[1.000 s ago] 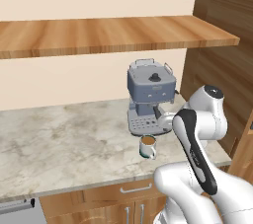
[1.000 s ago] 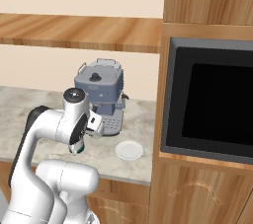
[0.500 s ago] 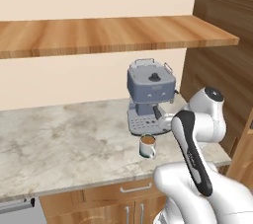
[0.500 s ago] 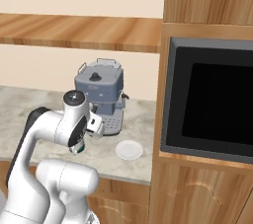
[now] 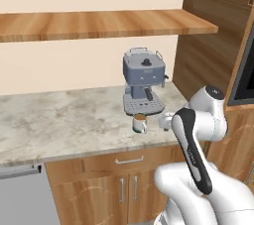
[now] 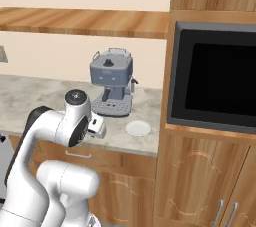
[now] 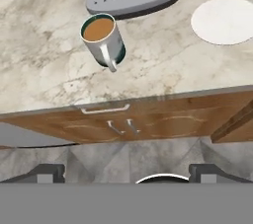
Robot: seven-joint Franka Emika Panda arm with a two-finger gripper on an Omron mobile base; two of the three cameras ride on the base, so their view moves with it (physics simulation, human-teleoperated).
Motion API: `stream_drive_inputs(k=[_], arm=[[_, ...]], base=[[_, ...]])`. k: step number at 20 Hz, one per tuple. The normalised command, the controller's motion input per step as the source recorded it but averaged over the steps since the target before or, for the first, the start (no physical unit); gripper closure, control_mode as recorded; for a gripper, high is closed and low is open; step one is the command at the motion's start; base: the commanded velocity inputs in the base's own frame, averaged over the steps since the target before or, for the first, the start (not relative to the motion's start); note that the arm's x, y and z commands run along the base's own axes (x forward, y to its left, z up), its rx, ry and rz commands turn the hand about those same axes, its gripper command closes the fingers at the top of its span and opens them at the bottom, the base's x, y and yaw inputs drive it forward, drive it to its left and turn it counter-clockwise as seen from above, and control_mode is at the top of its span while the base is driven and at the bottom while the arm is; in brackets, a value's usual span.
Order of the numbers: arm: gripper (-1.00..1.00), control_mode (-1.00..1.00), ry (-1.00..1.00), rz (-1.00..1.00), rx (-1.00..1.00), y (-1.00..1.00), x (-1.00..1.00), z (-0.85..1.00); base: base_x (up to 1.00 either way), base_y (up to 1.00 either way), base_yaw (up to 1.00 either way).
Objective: Take a sugar cube from the saucer and place it inside the coffee. Then, grab milk from the fridge and place it next to the coffee on the counter to sweeten the coffee.
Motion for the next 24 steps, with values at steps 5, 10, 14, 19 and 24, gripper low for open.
stream_drive_inputs(k=[5, 10, 14, 19, 24], arm=[[-1.00, 1.00, 0.00, 0.00, 0.00, 0.00, 0.00, 0.00], [-1.00, 1.00, 0.00, 0.00, 0.00, 0.00, 0.00, 0.00], [-1.00, 1.00, 0.00, 0.00, 0.00, 0.00, 0.00, 0.00], [-1.00, 1.00, 0.00, 0.00, 0.00, 0.00, 0.00, 0.00], [-1.00, 1.00, 0.00, 0.00, 0.00, 0.00, 0.00, 0.00]], base=[[-0.59, 0.11, 0.04], [-0.81, 0.09, -0.17], [-0.94, 0.03, -0.54], [-0.56, 0.08, -0.82], [-0.31, 0.16, -0.89]])
